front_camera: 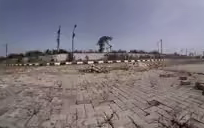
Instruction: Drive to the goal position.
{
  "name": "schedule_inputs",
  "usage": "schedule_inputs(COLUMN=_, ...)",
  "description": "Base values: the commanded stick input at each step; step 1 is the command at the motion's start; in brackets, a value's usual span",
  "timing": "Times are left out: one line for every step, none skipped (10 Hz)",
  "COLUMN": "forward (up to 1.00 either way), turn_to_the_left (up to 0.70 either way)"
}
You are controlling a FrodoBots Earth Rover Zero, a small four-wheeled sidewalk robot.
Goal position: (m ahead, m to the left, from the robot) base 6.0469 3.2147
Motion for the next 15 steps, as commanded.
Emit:
schedule_inputs(forward=1.0, turn_to_the_left=-0.4)
schedule_inputs(forward=1.0, turn_to_the_left=-0.4)
schedule_inputs(forward=1.0, turn_to_the_left=-0.4)
schedule_inputs(forward=1.0, turn_to_the_left=-0.4)
schedule_inputs(forward=1.0, turn_to_the_left=-0.34)
schedule_inputs(forward=1.0, turn_to_the_left=-0.27)
schedule_inputs(forward=1.0, turn_to_the_left=-0.1)
schedule_inputs(forward=1.0, turn_to_the_left=0.0)
schedule_inputs(forward=1.0, turn_to_the_left=0.0)
schedule_inputs(forward=1.0, turn_to_the_left=0.0)
schedule_inputs(forward=1.0, turn_to_the_left=0.0)
schedule_inputs(forward=1.0, turn_to_the_left=0.0)
schedule_inputs(forward=1.0, turn_to_the_left=0.0)
schedule_inputs(forward=1.0, turn_to_the_left=-0.06)
schedule_inputs(forward=1.0, turn_to_the_left=-0.19)
